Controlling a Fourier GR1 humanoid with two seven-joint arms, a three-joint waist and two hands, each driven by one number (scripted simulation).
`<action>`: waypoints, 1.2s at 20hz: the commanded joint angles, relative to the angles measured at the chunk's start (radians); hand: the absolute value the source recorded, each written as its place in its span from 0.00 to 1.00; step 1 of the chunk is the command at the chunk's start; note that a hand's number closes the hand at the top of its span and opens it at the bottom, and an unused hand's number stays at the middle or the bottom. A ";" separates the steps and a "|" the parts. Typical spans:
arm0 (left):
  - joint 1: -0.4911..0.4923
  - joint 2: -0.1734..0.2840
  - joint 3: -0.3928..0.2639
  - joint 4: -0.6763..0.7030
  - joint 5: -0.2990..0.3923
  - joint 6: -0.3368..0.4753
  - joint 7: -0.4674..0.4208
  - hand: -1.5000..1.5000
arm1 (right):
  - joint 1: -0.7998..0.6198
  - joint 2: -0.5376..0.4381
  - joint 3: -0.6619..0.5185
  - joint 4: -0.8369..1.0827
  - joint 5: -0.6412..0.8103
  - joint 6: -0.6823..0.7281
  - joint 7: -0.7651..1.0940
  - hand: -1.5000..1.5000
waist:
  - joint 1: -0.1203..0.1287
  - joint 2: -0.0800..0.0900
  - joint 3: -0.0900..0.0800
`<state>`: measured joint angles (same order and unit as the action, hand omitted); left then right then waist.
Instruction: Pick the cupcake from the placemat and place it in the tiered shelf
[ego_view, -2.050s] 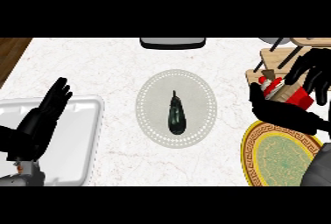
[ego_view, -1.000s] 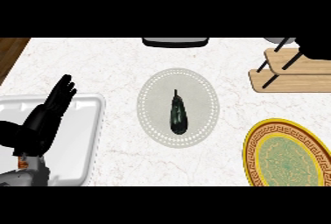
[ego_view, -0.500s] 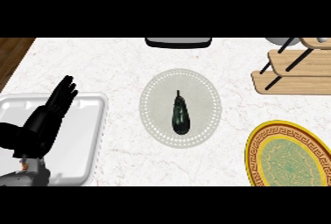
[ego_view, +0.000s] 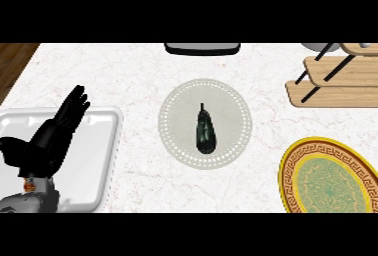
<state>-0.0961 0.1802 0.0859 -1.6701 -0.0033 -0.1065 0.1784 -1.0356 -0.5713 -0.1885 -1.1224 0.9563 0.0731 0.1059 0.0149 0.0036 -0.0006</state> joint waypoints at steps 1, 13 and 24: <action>-0.001 -0.002 -0.002 0.002 0.007 -0.009 0.009 0.50 | -0.046 -0.014 0.050 0.132 0.006 0.074 -0.084 1.00 | 0.008 0.002 0.000; 0.006 -0.011 0.004 -0.019 -0.014 0.008 0.016 0.50 | 0.100 -0.002 0.042 0.155 0.034 0.059 -0.076 1.00 | -0.013 -0.005 0.000; 0.005 -0.011 0.000 -0.023 -0.014 0.006 0.031 0.50 | 0.114 -0.267 0.215 0.282 0.378 0.111 0.005 0.00 | -0.003 -0.003 -0.003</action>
<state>-0.0948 0.1714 0.0919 -1.6865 -0.0087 -0.1063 0.1975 -0.9242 -0.7605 -0.0872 -0.8621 1.2042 0.0699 0.0967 0.0104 0.0029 -0.0067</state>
